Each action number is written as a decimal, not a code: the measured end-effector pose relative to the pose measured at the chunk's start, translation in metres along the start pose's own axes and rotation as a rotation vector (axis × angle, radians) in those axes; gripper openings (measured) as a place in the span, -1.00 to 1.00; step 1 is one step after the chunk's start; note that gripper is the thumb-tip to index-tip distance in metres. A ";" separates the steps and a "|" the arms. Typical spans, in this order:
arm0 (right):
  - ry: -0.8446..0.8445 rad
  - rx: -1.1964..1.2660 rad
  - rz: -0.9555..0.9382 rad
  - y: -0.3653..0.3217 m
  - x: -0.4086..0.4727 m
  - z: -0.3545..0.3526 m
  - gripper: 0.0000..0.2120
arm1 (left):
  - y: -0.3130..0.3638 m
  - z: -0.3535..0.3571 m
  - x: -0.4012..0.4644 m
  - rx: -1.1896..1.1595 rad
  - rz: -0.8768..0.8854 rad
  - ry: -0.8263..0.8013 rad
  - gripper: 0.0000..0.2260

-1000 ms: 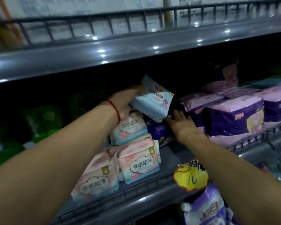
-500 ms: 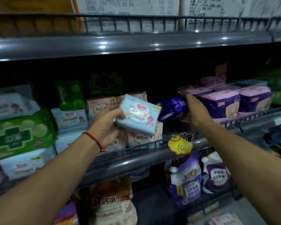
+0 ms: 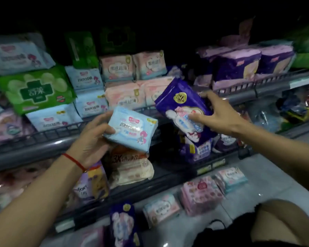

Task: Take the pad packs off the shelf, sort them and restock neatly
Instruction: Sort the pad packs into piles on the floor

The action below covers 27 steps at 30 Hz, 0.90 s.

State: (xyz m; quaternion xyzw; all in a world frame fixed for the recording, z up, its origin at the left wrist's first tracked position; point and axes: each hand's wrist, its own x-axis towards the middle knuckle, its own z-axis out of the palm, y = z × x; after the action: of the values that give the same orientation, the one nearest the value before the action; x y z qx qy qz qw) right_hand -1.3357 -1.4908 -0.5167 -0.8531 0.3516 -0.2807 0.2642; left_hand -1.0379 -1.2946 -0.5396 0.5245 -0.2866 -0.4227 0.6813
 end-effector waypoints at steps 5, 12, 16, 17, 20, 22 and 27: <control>-0.338 0.146 0.181 0.021 -0.059 0.088 -0.53 | -0.065 -0.060 -0.051 0.089 -0.200 0.128 -0.39; -0.645 0.127 0.479 0.053 -0.091 0.215 -0.51 | -0.131 -0.113 -0.097 0.019 -0.525 0.342 -0.41; -0.712 0.243 0.648 0.056 -0.100 0.252 -0.52 | -0.152 -0.135 -0.114 -0.097 -0.600 0.466 -0.62; -0.714 0.302 0.697 0.055 -0.104 0.260 -0.53 | -0.156 -0.139 -0.117 -0.138 -0.614 0.502 -0.66; -0.733 0.460 0.811 0.046 -0.116 0.285 -0.63 | -0.161 -0.147 -0.121 -0.230 -0.634 0.554 -0.65; -0.754 0.523 0.830 0.038 -0.122 0.306 -0.60 | -0.163 -0.149 -0.122 -0.277 -0.631 0.564 -0.61; -0.715 0.610 0.857 0.018 -0.127 0.354 -0.58 | -0.175 -0.165 -0.123 -0.371 -0.585 0.629 -0.57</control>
State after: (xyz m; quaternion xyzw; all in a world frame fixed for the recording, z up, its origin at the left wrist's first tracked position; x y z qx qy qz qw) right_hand -1.1843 -1.3175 -0.8143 -0.5642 0.4562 0.0648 0.6852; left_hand -1.0069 -1.1249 -0.7473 0.5551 0.1745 -0.4617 0.6695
